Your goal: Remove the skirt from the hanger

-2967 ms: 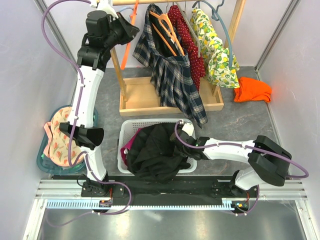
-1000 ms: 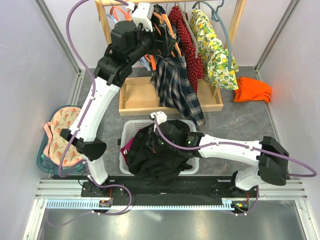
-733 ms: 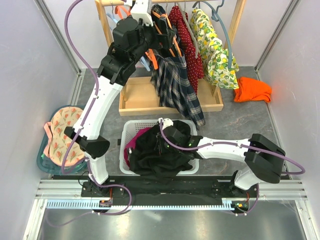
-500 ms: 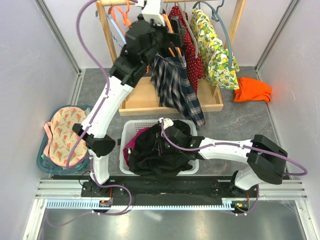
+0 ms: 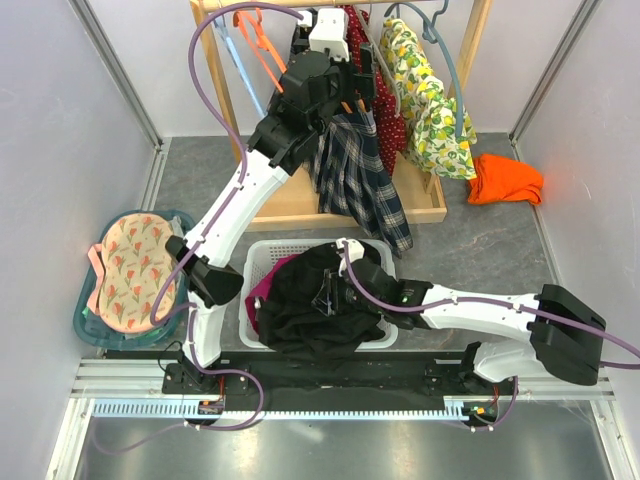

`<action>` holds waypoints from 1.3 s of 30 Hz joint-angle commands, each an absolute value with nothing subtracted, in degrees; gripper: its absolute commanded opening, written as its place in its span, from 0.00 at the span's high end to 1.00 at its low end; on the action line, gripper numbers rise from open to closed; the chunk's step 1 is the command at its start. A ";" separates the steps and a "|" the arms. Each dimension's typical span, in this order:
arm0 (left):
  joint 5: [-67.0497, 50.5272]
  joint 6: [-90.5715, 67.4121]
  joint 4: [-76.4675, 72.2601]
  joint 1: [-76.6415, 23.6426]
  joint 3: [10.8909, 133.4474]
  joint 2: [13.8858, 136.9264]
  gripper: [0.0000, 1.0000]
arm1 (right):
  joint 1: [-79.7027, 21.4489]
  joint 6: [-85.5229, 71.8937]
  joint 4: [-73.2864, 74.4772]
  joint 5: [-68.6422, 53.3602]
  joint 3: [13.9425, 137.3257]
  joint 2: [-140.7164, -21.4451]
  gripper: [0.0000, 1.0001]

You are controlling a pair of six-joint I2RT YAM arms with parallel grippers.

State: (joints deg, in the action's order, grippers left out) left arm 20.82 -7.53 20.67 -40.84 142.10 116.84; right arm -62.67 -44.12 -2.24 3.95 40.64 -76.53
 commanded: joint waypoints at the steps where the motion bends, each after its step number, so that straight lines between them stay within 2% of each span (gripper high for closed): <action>1: 24.34 -5.97 18.98 -40.26 140.37 115.40 0.05 | -62.67 -44.82 -0.26 5.80 38.67 -75.06 0.58; 10: 23.82 -7.56 20.48 -37.71 137.20 114.08 0.08 | -62.40 -44.39 -0.18 6.33 38.76 -74.44 0.58; 13: 23.38 -8.35 20.83 -37.00 136.32 113.64 0.26 | -62.40 -44.38 -0.18 6.42 38.41 -74.27 0.58; 14: 23.12 -8.44 21.00 -36.83 136.23 113.64 0.39 | -62.32 -44.38 -0.18 6.50 38.23 -74.27 0.58; 17: 22.50 -8.53 21.36 -36.48 136.23 113.47 0.56 | -62.23 -44.47 -0.18 6.50 38.14 -74.36 0.59; 22: 21.97 -8.61 21.27 -36.30 136.49 113.20 0.72 | -62.31 -44.47 -0.18 6.77 38.14 -74.27 0.64; 24: 21.97 -8.70 21.36 -36.12 136.58 113.03 0.83 | -62.23 -44.56 -0.18 6.86 38.14 -74.27 0.66; 25: 21.80 -8.79 21.36 -35.86 136.76 113.03 0.94 | -62.23 -44.56 -0.18 6.86 38.06 -74.35 0.67; 26: 21.71 -8.79 21.36 -35.77 136.93 113.11 0.98 | -62.23 -44.56 -0.18 6.77 38.06 -74.36 0.69; 39: 18.99 -3.88 17.23 -35.42 145.71 111.10 0.98 | -62.14 -44.56 1.13 6.59 37.79 -73.83 0.82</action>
State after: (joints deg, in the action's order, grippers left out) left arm 20.14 -7.73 25.36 -35.73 139.65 116.44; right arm -62.35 -44.77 -1.87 5.89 38.83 -75.31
